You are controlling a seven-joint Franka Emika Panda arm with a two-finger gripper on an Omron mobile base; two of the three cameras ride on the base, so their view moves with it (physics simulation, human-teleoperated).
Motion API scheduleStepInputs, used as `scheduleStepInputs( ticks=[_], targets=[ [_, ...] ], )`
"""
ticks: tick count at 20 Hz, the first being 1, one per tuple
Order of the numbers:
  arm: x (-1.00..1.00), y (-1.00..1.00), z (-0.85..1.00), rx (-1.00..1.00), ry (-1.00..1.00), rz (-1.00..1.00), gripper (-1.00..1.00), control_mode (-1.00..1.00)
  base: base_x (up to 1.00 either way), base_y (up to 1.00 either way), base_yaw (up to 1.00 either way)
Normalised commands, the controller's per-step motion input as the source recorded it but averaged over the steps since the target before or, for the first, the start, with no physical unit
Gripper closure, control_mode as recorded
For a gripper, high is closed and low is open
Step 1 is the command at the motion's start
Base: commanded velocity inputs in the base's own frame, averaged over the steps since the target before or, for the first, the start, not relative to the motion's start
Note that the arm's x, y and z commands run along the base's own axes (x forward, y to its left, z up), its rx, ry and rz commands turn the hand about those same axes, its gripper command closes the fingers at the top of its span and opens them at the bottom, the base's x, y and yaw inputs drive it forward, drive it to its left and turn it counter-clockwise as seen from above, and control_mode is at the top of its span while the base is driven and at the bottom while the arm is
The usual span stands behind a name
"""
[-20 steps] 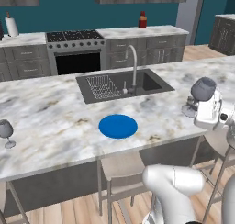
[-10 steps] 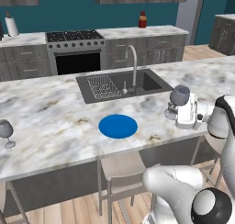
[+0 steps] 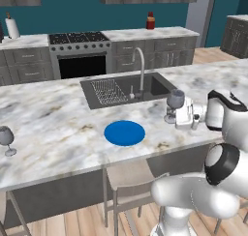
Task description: Retrieve the wine glasses from the counter and place one next to each plate.
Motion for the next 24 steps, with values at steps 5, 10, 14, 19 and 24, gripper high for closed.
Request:
scheduleStepInputs(
  ticks=[5,10,14,19,24],
  targets=[
    [0.49,0.0,-0.25,-0.04,0.02,0.04,1.0,-1.0,0.0,0.0,0.0],
    [0.28,0.0,-0.33,-0.01,0.0,0.06,1.0,-1.0,0.0,0.0,0.0],
    [0.25,0.0,-0.38,0.0,0.0,0.05,1.0,-1.0,0.0,0.0,0.0],
    [0.26,0.0,-0.32,-0.01,0.0,0.04,1.0,-1.0,0.0,0.0,0.0],
    [0.29,0.0,-0.24,0.0,0.04,0.01,1.0,-1.0,0.0,0.0,0.0]
  ],
)
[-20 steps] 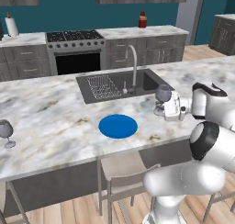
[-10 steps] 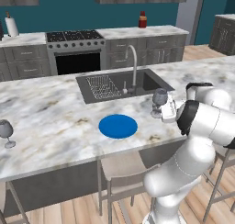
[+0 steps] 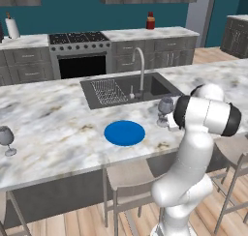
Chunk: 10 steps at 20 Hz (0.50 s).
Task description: Retrieve the wine glasses from the counter and place one next to each plate.
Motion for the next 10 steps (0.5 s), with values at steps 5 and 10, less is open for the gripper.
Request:
scheduleStepInputs(
  ticks=[5,10],
  targets=[
    [0.15,0.0,-0.21,0.0,0.06,0.0,1.0,-1.0,0.0,0.0,0.0],
    [0.14,0.02,-0.19,0.0,0.05,0.0,1.0,-1.0,0.0,0.0,0.0]
  ],
)
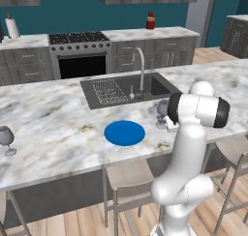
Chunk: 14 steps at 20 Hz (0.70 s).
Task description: Retrieve the wine glasses from the counter and place one next to each plate.
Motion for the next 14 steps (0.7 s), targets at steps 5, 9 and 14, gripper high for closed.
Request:
scheduleStepInputs(
  ticks=[5,9,14],
  targets=[
    [0.23,0.09,-0.22,0.0,0.07,0.0,1.0,-1.0,0.0,0.0,0.0],
    [0.32,0.16,-0.19,0.0,0.09,0.0,1.0,-1.0,0.0,0.0,0.0],
    [0.32,0.15,-0.18,0.0,0.06,0.0,1.0,-1.0,0.0,0.0,0.0]
  ],
)
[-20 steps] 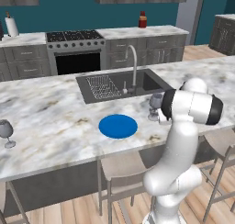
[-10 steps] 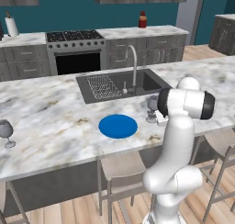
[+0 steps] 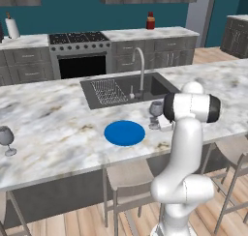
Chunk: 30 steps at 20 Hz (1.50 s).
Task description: Retrieve the wine glasses from the counter and place one next to each plate.
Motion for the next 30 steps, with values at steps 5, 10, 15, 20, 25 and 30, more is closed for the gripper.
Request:
scheduleStepInputs(
  ticks=[5,10,15,20,25,30],
  targets=[
    [0.34,0.11,-0.22,0.0,0.01,0.0,1.0,-1.0,0.0,0.0,0.0],
    [0.36,0.0,-0.32,0.0,-0.05,0.03,1.0,-1.0,0.0,0.0,0.0],
    [0.26,0.0,-0.33,0.0,-0.13,0.08,1.0,-1.0,0.0,0.0,0.0],
    [0.31,-0.03,-0.33,0.0,-0.1,0.08,1.0,-1.0,0.0,0.0,0.0],
    [0.16,-0.1,-0.3,0.0,-0.09,0.07,1.0,-1.0,0.0,0.0,0.0],
    [0.0,-0.04,-0.16,-0.05,-0.24,0.07,-1.0,-1.0,0.0,0.0,0.0]
  ],
)
